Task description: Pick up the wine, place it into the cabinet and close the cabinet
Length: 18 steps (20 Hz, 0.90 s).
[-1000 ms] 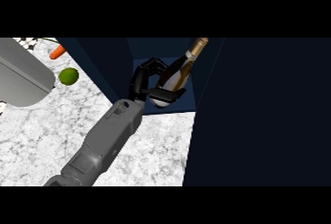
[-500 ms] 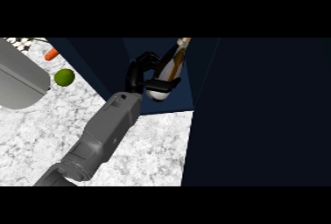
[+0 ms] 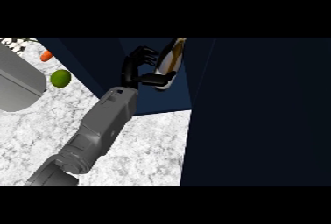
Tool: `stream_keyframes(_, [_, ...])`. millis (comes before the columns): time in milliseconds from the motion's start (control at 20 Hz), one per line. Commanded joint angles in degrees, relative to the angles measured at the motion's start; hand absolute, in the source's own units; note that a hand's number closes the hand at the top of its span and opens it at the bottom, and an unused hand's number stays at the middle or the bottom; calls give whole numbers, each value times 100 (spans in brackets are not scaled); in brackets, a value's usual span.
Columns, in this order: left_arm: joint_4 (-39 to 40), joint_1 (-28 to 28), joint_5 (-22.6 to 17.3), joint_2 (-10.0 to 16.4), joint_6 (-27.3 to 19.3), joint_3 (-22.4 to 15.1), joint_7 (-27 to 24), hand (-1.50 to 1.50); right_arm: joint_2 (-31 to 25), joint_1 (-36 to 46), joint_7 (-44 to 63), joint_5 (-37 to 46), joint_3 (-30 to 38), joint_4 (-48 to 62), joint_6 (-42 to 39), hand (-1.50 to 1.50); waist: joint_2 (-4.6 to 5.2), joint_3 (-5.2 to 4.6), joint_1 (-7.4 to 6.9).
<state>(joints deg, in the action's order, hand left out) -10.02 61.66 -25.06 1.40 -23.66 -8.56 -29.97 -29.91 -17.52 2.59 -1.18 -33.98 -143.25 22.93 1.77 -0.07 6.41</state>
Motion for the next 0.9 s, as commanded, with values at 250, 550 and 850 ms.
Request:
stream_keyframes(250, [442, 483, 243, 248, -473, -55, -81, -150, -31, -309, 31, -408, -88, -593, -181, -150, 36, 5, 97])
stream_keyframes(550, [591, 406, 243, 251, -730, 4, -281, -150, -118, -356, -10, -442, -9, -632, -320, -150, 57, -1, 98])
stream_keyframes(850, [342, 475, 103, 323, 200, 155, -481, -150, -149, -541, 80, -277, -53, -963, -254, -150, -5, -15, 75])
